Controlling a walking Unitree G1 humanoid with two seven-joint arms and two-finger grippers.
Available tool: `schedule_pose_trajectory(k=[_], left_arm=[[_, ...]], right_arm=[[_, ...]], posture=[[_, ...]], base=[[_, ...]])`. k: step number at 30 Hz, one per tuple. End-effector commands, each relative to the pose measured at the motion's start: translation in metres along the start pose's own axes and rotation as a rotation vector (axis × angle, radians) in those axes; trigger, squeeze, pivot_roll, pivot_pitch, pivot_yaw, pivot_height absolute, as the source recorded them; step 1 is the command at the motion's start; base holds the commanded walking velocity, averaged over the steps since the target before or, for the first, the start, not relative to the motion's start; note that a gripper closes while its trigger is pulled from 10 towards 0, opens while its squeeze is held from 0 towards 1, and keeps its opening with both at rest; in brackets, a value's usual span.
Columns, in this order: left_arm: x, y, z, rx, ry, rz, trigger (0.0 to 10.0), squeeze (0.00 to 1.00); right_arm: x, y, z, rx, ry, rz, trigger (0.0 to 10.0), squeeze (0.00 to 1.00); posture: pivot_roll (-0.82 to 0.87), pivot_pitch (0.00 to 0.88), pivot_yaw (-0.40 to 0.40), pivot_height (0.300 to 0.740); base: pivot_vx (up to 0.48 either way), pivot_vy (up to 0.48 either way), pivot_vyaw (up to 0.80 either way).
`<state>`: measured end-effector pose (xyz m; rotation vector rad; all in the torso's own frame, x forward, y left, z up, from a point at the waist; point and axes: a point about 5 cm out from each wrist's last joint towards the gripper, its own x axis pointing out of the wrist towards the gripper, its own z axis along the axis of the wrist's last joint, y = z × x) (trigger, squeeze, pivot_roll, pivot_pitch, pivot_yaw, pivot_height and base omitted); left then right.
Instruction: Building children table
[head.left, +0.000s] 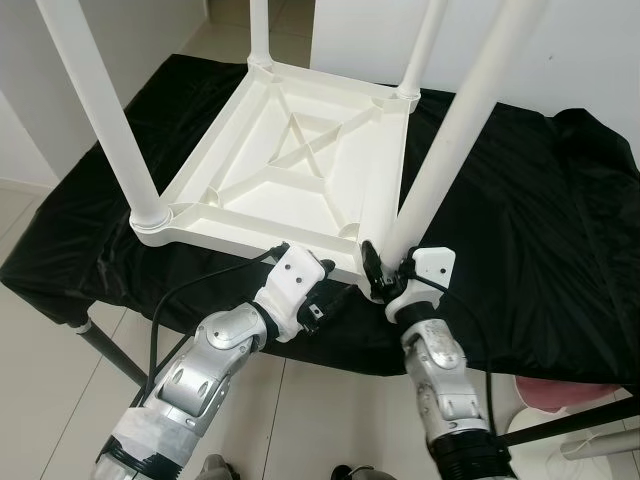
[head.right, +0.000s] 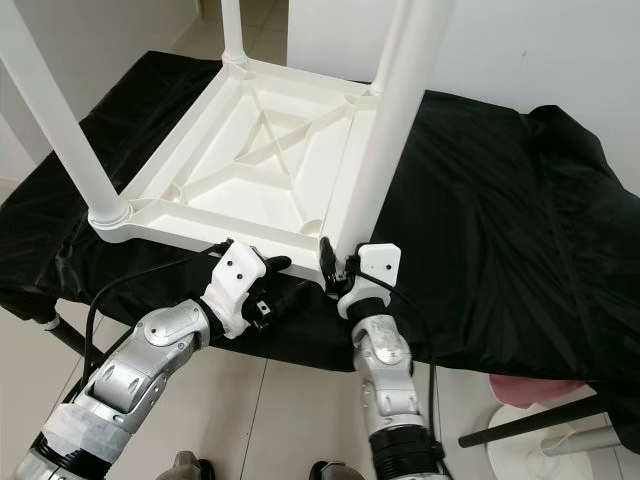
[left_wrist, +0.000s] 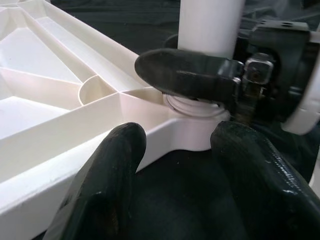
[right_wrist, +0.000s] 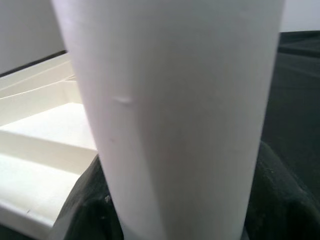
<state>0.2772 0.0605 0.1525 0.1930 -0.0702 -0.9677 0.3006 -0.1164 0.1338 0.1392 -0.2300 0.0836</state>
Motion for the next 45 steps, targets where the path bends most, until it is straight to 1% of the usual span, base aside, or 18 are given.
schedule_pose_trajectory(k=[1,6,7,8,9,12,18,19,20,28,31,37,38,39,40,41,42,45], left_arm=[[-0.001,-0.003,0.001,-0.004,-0.008,-0.032,10.0,0.00],[0.006,-0.007,0.004,0.005,-0.017,-0.056,10.0,0.00],[0.006,-0.005,0.005,0.007,-0.021,-0.054,10.0,0.00],[0.007,-0.003,0.006,0.009,-0.023,-0.049,10.0,0.00],[0.007,-0.002,0.006,0.010,-0.023,-0.044,10.0,0.00],[0.005,-0.001,0.005,0.011,-0.021,-0.039,10.0,0.00],[0.004,-0.001,0.004,0.011,-0.017,-0.036,10.0,0.00],[0.003,-0.001,0.004,0.011,-0.017,-0.032,10.0,0.00],[0.003,0.000,0.004,0.012,-0.016,-0.030,10.0,0.00],[0.002,0.001,0.003,0.017,-0.016,-0.027,10.0,0.00],[-0.001,0.003,0.000,0.015,-0.003,-0.026,10.0,0.00],[-0.003,0.002,-0.002,0.013,0.002,-0.034,10.0,0.00],[-0.003,0.002,-0.002,0.015,0.005,-0.040,10.0,0.00],[-0.003,0.002,-0.002,0.015,0.005,-0.040,10.0,0.00],[-0.002,0.002,-0.002,0.018,0.005,-0.043,10.0,0.00],[-0.002,0.002,-0.002,0.018,0.005,-0.043,10.0,0.00],[-0.001,0.003,-0.001,0.021,0.003,-0.044,10.0,0.00],[-0.001,0.003,-0.001,0.021,0.003,-0.044,10.0,0.00]], right_arm=[[-0.006,-0.005,-0.012,0.000,0.060,-0.061,10.0,0.00],[-0.007,-0.001,-0.012,-0.030,0.062,-0.014,10.0,0.00],[-0.006,0.001,-0.013,-0.022,0.063,-0.017,10.0,0.06],[-0.006,0.003,-0.012,-0.023,0.062,-0.020,10.0,0.80],[-0.006,0.007,-0.011,-0.014,0.057,-0.012,10.0,1.00],[-0.006,0.014,-0.009,-0.006,0.049,0.035,10.0,1.00],[-0.005,0.013,-0.007,-0.014,0.039,0.052,10.0,1.00],[-0.005,0.012,-0.005,-0.031,0.033,0.071,10.0,0.62],[-0.006,0.009,-0.003,-0.048,0.024,0.094,10.0,0.00],[-0.008,-0.003,0.002,-0.081,0.016,0.179,10.0,0.00],[-0.005,-0.008,0.005,-0.096,0.010,0.277,10.0,0.00],[0.000,-0.011,0.007,-0.127,0.017,0.382,10.0,0.00],[0.004,-0.015,0.006,-0.155,0.036,0.441,8.0,0.00],[0.004,-0.015,0.006,-0.155,0.036,0.441,8.0,0.00],[0.006,-0.019,0.006,-0.168,0.046,0.455,0.6,0.00],[0.006,-0.019,0.006,-0.168,0.046,0.455,0.6,0.00],[0.008,-0.023,0.005,-0.180,0.055,0.473,0.0,0.00],[0.008,-0.023,0.005,-0.180,0.055,0.473,0.0,0.00]], posture=[[0.03,0.136,-0.066,0.740],[0.02,0.128,-0.066,0.740],[0.02,0.126,-0.066,0.740],[0.02,0.124,-0.065,0.740],[0.03,0.123,-0.067,0.740],[0.03,0.119,-0.069,0.740],[0.03,0.115,-0.071,0.740],[0.03,0.112,-0.073,0.740],[0.03,0.109,-0.073,0.740],[0.03,0.094,-0.071,0.740],[0.03,0.089,-0.062,0.740],[0.02,0.081,-0.052,0.740],[0.01,0.076,-0.048,0.740],[0.01,0.076,-0.048,0.740],[0.01,0.076,-0.048,0.740],[0.01,0.076,-0.048,0.740],[0.02,0.070,-0.052,0.740],[0.02,0.070,-0.052,0.740]], base=[[0.000,0.000,0.00],[0.000,0.000,0.00],[0.000,0.000,0.00],[0.000,0.000,0.00],[0.000,0.000,0.00],[0.000,0.000,0.00],[0.000,0.000,0.00],[0.000,0.000,0.00],[0.000,0.000,0.00],[0.000,0.000,0.00],[0.000,0.000,0.00],[0.000,0.000,0.00],[0.000,0.000,0.00],[0.000,0.000,0.00],[0.000,0.000,0.00],[0.000,0.000,0.00],[0.000,0.000,0.00],[0.000,0.000,0.00]])
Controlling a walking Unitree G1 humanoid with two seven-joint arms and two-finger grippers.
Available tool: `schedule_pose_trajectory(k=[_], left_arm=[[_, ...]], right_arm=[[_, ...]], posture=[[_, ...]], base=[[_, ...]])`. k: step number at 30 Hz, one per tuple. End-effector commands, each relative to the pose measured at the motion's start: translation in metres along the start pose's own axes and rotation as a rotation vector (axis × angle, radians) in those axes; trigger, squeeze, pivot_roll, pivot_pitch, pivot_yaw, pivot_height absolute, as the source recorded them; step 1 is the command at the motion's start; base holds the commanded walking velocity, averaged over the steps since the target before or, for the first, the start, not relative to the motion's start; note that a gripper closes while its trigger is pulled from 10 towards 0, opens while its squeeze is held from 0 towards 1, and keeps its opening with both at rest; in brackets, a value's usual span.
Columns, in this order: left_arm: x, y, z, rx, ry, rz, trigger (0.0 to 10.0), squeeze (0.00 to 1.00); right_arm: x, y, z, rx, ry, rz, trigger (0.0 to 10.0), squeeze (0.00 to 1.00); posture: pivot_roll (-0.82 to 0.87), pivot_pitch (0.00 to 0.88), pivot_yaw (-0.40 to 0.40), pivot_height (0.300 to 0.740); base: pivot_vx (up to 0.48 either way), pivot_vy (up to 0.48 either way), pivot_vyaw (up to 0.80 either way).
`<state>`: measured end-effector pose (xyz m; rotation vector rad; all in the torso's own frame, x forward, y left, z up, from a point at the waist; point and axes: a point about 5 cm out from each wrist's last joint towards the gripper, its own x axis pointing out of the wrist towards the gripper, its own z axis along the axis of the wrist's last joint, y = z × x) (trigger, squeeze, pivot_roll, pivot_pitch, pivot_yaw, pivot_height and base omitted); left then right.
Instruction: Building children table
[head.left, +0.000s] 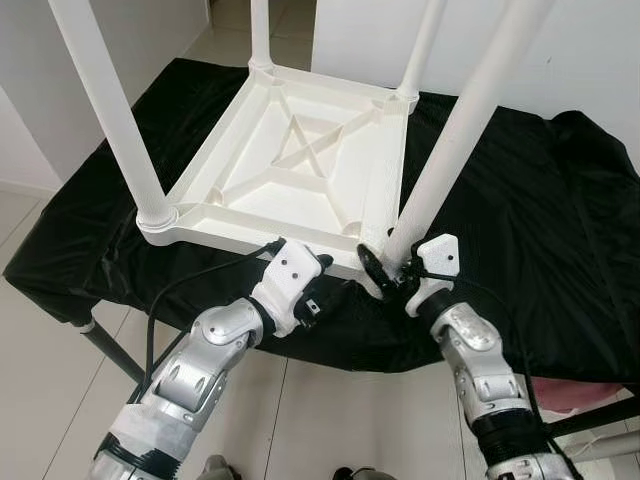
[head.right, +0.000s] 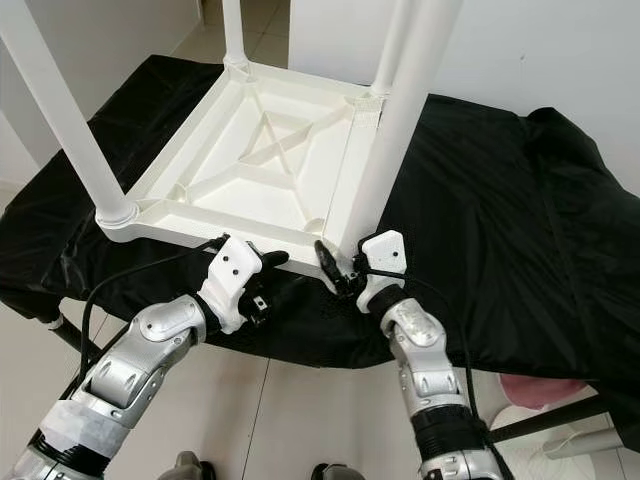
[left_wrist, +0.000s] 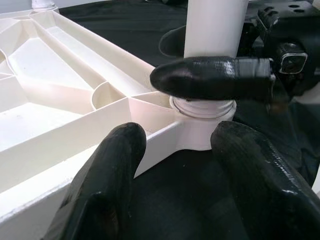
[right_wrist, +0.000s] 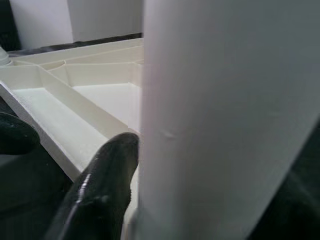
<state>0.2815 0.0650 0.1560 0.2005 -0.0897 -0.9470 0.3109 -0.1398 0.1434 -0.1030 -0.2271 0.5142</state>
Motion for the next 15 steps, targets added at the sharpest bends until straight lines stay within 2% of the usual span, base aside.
schedule_pose_trajectory(k=[1,7,8,10,11,15], left_arm=[[0.001,-0.003,-0.002,0.007,0.011,-0.063,10.0,0.00],[0.000,-0.004,-0.003,0.008,0.012,-0.061,10.0,0.00],[-0.001,-0.005,-0.003,0.008,0.012,-0.062,10.0,0.00],[-0.001,-0.005,-0.003,0.008,0.012,-0.062,10.0,0.00],[-0.001,-0.005,-0.004,0.007,0.013,-0.062,10.0,0.00],[-0.002,-0.007,-0.007,0.002,0.031,-0.073,10.0,0.00]], right_arm=[[-0.003,0.000,-0.006,0.006,0.022,0.030,0.0,0.00],[-0.007,0.000,-0.009,0.036,0.037,0.046,0.0,0.00],[-0.008,0.001,-0.010,0.039,0.040,0.048,1.1,0.00],[-0.008,0.001,-0.010,0.039,0.040,0.048,1.1,0.00],[-0.009,0.002,-0.010,0.044,0.042,0.048,10.0,0.00],[-0.011,0.012,-0.009,0.064,0.022,0.013,10.0,0.00]], posture=[[0.02,0.067,-0.052,0.740],[0.02,0.064,-0.054,0.740],[0.02,0.066,-0.052,0.740],[0.02,0.066,-0.052,0.740],[0.02,0.066,-0.052,0.740],[0.02,0.073,-0.036,0.740]], base=[[0.000,0.000,0.00],[0.000,0.000,0.00],[0.000,0.000,0.00],[0.000,0.000,0.00],[0.000,0.000,0.00],[0.000,0.000,0.00]])
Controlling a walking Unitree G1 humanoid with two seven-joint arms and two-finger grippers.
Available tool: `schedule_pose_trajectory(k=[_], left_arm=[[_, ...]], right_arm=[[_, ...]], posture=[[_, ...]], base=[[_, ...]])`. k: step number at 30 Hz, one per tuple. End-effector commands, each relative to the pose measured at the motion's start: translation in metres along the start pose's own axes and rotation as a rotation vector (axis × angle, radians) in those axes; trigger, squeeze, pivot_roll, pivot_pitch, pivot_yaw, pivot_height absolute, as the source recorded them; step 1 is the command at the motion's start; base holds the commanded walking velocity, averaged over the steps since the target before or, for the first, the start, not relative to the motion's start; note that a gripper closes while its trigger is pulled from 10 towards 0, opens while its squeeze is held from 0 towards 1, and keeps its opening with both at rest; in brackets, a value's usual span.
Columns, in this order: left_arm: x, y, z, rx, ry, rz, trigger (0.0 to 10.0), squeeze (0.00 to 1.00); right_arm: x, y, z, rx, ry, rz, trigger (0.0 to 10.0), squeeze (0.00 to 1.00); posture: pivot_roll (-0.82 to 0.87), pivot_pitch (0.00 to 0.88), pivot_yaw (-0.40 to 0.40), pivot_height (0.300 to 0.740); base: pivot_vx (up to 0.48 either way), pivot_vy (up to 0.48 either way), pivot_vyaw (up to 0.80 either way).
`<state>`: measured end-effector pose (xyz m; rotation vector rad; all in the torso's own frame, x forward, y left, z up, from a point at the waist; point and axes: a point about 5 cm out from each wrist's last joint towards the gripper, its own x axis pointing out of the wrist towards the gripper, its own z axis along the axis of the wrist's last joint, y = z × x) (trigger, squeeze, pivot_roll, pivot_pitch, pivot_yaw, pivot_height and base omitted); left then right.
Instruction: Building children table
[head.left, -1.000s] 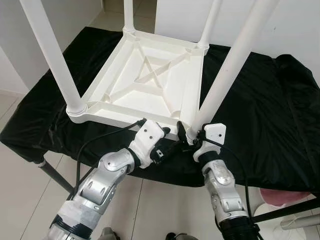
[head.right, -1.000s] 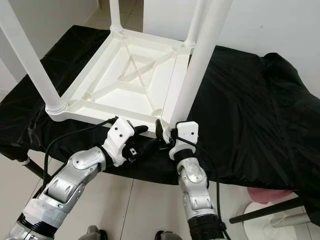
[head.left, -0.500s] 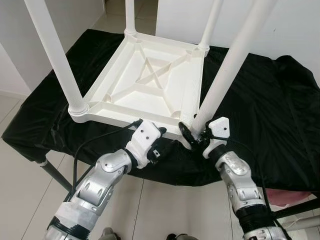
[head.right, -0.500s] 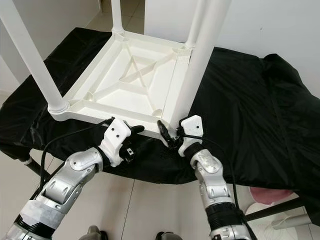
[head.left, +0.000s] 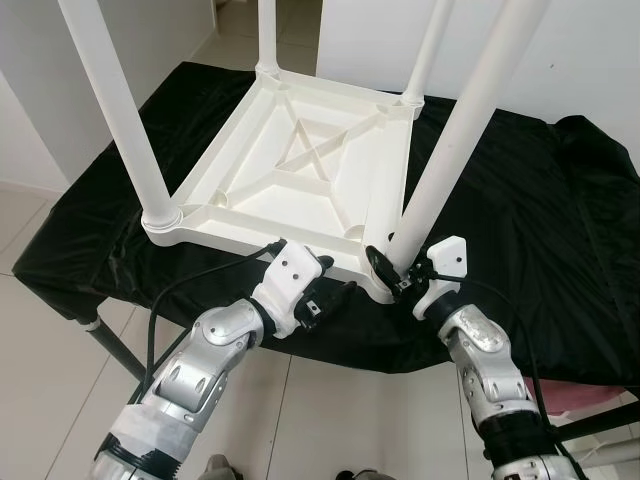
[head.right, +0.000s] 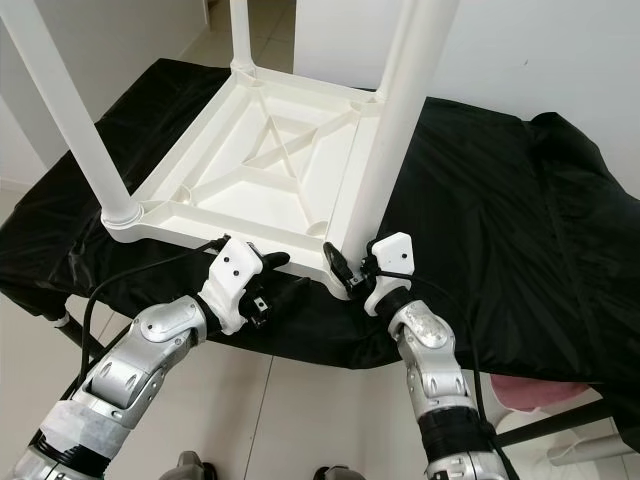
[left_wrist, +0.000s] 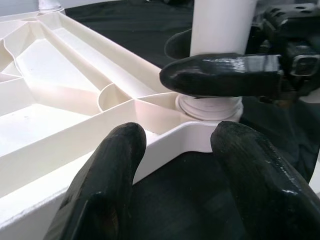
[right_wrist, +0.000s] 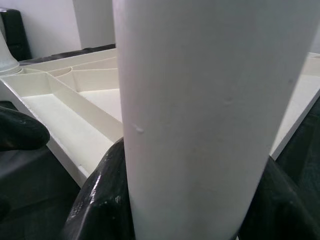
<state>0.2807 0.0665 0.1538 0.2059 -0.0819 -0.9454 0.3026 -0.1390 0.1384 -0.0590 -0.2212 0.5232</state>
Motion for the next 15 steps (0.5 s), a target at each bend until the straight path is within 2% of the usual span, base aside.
schedule_pose_trajectory(k=[1,2,4,6,9,10,15], left_arm=[[0.000,-0.007,-0.005,0.001,0.022,-0.073,10.0,0.00],[0.000,-0.007,-0.005,0.001,0.022,-0.073,10.0,0.00],[-0.003,-0.009,-0.007,-0.007,0.029,-0.074,10.0,0.00],[-0.003,-0.010,-0.007,-0.011,0.028,-0.070,10.0,0.00],[-0.004,-0.010,-0.009,-0.015,0.030,-0.061,10.0,0.00],[-0.004,-0.010,-0.009,-0.015,0.030,-0.061,10.0,0.00],[-0.003,-0.005,-0.006,-0.009,-0.013,0.010,10.0,0.00]], right_arm=[[-0.004,0.006,-0.007,0.020,0.028,0.008,10.0,0.00],[-0.004,0.006,-0.007,0.020,0.028,0.008,10.0,0.00],[-0.005,0.005,-0.009,-0.053,0.055,-0.109,10.0,0.00],[-0.005,0.003,-0.010,-0.075,0.064,-0.146,10.0,0.00],[-0.006,-0.003,-0.008,-0.033,0.060,-0.261,10.0,0.00],[-0.006,-0.003,-0.008,-0.033,0.060,-0.261,10.0,0.00],[-0.011,0.007,-0.011,0.052,0.070,-0.483,10.0,0.00]], posture=[[0.02,0.073,-0.036,0.740],[0.02,0.073,-0.036,0.740],[0.03,0.078,-0.032,0.740],[0.03,0.078,-0.032,0.740],[0.03,0.080,-0.042,0.740],[0.03,0.080,-0.042,0.740],[0.04,0.079,-0.056,0.740]], base=[[0.000,0.000,0.00],[0.000,0.000,0.00],[0.000,0.000,0.00],[0.000,0.000,0.00],[0.000,0.000,0.00],[0.000,0.000,0.00],[0.000,0.000,0.00]])
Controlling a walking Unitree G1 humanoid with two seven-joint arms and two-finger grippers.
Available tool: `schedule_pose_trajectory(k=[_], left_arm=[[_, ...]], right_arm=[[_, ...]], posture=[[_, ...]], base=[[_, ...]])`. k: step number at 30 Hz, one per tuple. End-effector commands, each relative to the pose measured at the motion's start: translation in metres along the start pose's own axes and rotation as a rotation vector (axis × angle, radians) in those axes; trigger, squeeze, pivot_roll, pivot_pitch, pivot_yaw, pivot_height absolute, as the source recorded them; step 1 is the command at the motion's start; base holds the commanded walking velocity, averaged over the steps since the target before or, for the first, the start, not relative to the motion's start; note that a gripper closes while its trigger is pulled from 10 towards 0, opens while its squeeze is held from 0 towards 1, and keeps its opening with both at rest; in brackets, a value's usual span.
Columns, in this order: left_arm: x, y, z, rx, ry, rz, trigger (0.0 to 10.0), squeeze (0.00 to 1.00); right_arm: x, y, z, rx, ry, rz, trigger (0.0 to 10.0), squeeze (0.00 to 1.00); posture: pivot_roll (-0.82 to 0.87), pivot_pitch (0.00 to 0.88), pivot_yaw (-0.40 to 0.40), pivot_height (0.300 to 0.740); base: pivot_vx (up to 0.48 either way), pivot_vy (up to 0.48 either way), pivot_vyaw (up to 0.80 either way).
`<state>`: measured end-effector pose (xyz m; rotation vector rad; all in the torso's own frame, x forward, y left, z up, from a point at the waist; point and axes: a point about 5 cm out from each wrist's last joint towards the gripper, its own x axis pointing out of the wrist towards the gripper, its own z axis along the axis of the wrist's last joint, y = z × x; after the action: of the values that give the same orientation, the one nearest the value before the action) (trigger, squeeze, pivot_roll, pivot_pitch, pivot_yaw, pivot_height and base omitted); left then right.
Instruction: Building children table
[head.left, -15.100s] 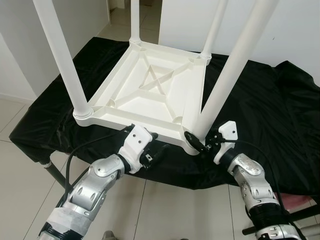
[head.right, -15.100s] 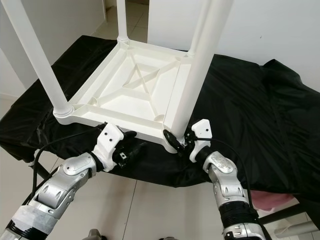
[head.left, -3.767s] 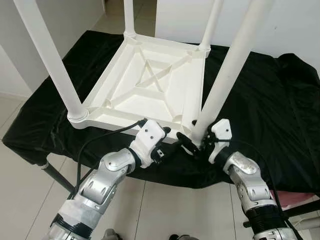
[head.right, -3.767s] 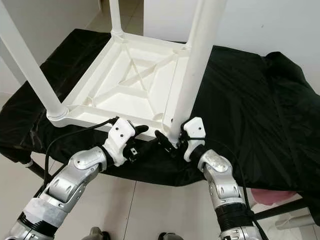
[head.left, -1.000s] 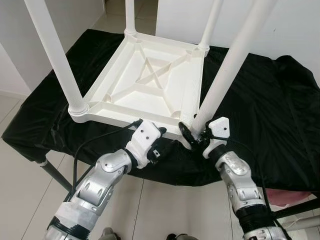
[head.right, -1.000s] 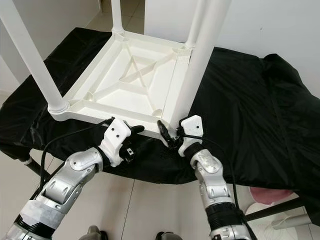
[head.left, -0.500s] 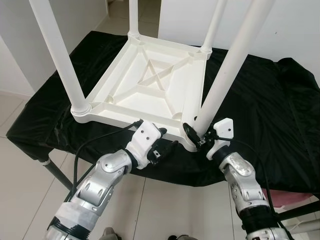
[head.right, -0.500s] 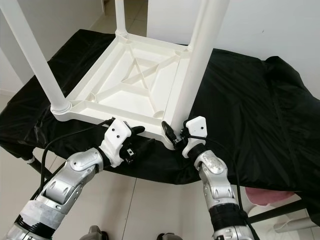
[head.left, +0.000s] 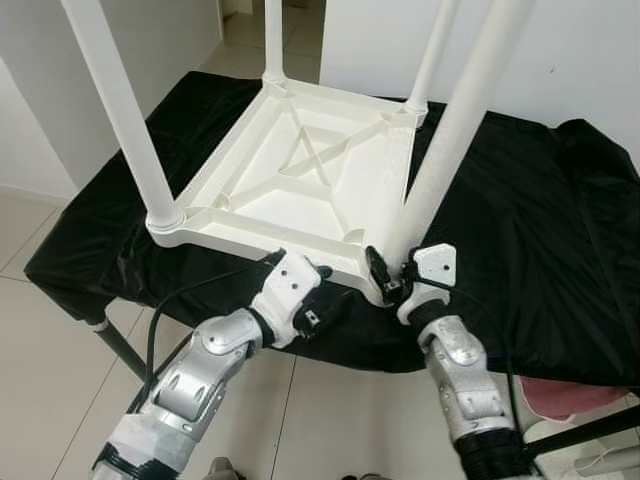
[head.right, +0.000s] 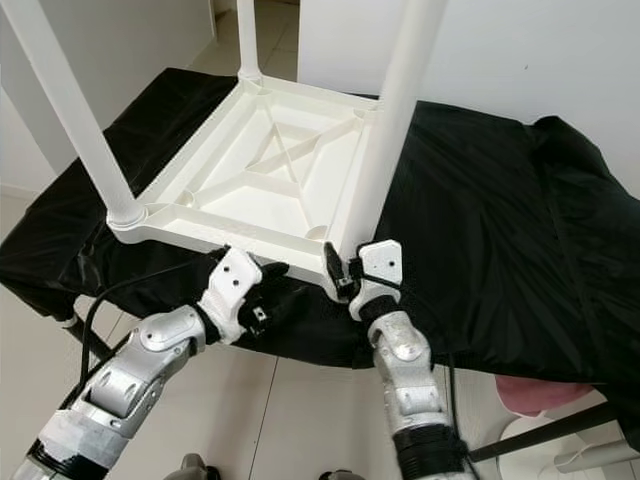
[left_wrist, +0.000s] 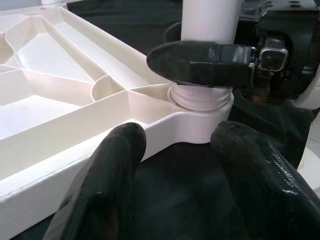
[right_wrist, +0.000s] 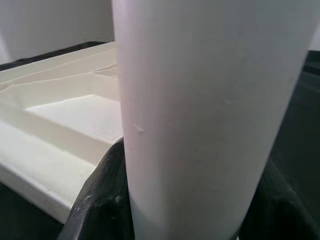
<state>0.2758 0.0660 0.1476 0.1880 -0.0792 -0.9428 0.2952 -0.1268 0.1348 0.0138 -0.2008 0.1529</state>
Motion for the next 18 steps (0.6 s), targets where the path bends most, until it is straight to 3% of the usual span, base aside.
schedule_pose_trajectory(k=[1,8,9,12,13,17,18], left_arm=[[-0.0010,0.0011,-0.0004,0.007,-0.008,0.007,10.0,0.00],[-0.0005,0.0073,0.0049,0.017,-0.062,0.073,10.0,0.00],[0.0001,0.0074,0.0054,0.013,-0.066,0.072,10.0,0.00],[0.0010,0.0078,0.0063,0.018,-0.069,0.066,10.0,0.00],[0.0017,0.0079,0.0070,-0.006,-0.078,0.041,10.0,0.00],[0.0038,0.0098,0.0045,-0.031,-0.070,0.002,10.0,0.00],[0.0057,0.0092,0.0017,0.001,-0.050,-0.014,10.0,0.00]], right_arm=[[-0.0068,-0.0111,-0.0087,0.006,0.053,-0.108,10.0,0.00],[-0.0020,-0.0070,-0.0107,-0.012,0.076,-0.239,10.0,0.00],[-0.0005,-0.0070,-0.0092,-0.023,0.068,-0.237,10.0,0.51],[0.0005,-0.0081,-0.0080,-0.028,0.064,-0.232,10.0,0.51],[0.0003,-0.0090,-0.0081,-0.010,0.062,-0.212,10.0,1.00],[-0.0053,-0.0125,-0.0066,0.014,0.031,-0.172,10.0,1.00],[-0.0087,-0.0126,-0.0048,-0.007,0.023,-0.177,10.0,1.00]], posture=[[0.04,0.079,-0.056,0.740],[0.03,0.075,-0.054,0.740],[0.03,0.075,-0.054,0.740],[0.03,0.075,-0.053,0.740],[0.03,0.073,-0.051,0.740],[0.03,0.070,-0.046,0.740],[0.03,0.068,-0.045,0.740]], base=[[0.000,0.000,0.00],[0.000,0.000,0.00],[0.000,0.000,0.00],[0.000,0.000,0.00],[0.000,0.000,0.00],[0.000,0.000,0.00],[0.000,0.000,0.00]])
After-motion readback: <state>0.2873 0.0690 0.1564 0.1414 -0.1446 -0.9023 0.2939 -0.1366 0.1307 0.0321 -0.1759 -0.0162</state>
